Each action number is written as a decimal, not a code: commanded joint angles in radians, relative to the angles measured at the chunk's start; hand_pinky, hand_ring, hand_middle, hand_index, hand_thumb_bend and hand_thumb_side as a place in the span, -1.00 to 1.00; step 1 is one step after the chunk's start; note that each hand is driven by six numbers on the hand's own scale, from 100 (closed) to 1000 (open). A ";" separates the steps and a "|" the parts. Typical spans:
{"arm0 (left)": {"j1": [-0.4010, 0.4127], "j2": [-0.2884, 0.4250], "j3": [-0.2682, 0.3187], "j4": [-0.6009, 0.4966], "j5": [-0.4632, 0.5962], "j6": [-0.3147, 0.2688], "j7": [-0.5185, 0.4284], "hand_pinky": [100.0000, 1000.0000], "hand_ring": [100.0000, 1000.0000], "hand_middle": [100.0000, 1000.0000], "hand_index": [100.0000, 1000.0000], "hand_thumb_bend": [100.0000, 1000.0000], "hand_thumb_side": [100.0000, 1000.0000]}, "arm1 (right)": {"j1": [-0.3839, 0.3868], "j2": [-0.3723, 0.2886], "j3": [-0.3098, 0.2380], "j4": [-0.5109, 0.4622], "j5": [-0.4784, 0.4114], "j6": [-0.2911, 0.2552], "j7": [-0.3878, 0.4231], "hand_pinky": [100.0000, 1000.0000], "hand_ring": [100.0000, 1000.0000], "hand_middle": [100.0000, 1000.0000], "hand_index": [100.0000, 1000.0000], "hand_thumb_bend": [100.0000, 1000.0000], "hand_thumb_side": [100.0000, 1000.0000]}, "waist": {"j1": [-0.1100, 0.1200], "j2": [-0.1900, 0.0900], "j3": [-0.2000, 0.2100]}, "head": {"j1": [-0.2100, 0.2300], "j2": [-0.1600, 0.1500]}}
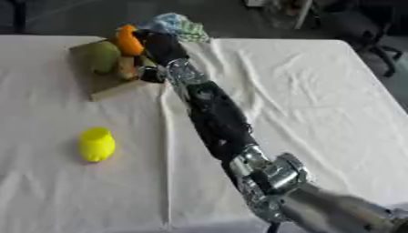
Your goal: Pick up objects on the table and place them in the box.
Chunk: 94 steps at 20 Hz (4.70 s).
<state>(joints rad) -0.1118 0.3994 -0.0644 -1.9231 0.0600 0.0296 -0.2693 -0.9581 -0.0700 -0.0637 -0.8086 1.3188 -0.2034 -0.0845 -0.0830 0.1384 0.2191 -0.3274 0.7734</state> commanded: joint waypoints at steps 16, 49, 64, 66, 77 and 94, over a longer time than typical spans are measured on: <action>0.032 0.013 0.033 -0.007 -0.011 -0.004 0.026 0.17 -0.06 0.05 0.35 -1.00 0.91 | 0.165 -0.226 0.170 -0.387 -0.575 -0.266 0.282 0.37 0.42 0.52 0.89 -1.00 -0.70 | 0.000 -0.055 -0.096 | 0.069 -0.003; -0.451 0.271 -0.375 0.314 -0.798 -0.458 -0.443 0.55 0.50 0.58 0.81 -0.68 -0.26 | 0.607 -0.255 -0.102 -0.915 -0.985 -0.034 0.161 0.21 0.22 0.32 0.79 -1.00 -0.25 | -0.011 -0.087 -0.290 | 0.198 -0.003; -0.447 0.232 -0.382 0.437 -0.936 -0.466 -0.278 0.04 -0.08 -0.02 0.34 -0.90 -0.75 | 0.626 -0.238 -0.107 -0.913 -0.988 -0.027 0.171 0.20 0.20 0.29 0.77 -1.00 -0.27 | -0.004 -0.083 -0.295 | 0.212 -0.003; -0.442 0.231 -0.375 0.436 -0.933 -0.448 -0.169 -0.14 -0.27 -0.24 0.14 -1.00 -0.78 | 0.628 -0.238 -0.109 -0.912 -0.988 -0.025 0.170 0.20 0.20 0.29 0.76 -1.00 -0.27 | -0.003 -0.082 -0.296 | 0.210 -0.003; -0.507 0.205 -0.217 0.439 -0.719 -0.237 0.031 -0.39 -0.54 -0.55 -0.12 -1.00 -0.63 | 0.649 -0.227 -0.104 -0.907 -0.998 -0.025 0.174 0.19 0.18 0.27 0.75 -1.00 -0.27 | -0.005 -0.087 -0.299 | 0.217 -0.003; -0.673 0.021 -0.105 0.982 -1.023 -0.186 0.307 -0.05 -0.19 -0.15 0.28 -1.00 -0.67 | 0.665 -0.194 -0.079 -0.884 -1.036 -0.038 0.201 0.17 0.16 0.25 0.74 -1.00 -0.28 | -0.038 -0.067 -0.352 | 0.254 -0.003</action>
<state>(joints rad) -0.7616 0.4184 -0.1840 -0.9511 -0.9492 -0.1534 0.0096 -0.2834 -0.2503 -0.1407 -1.6856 0.2943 -0.2402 0.1141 -0.1094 0.0778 -0.1299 -0.0756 0.7735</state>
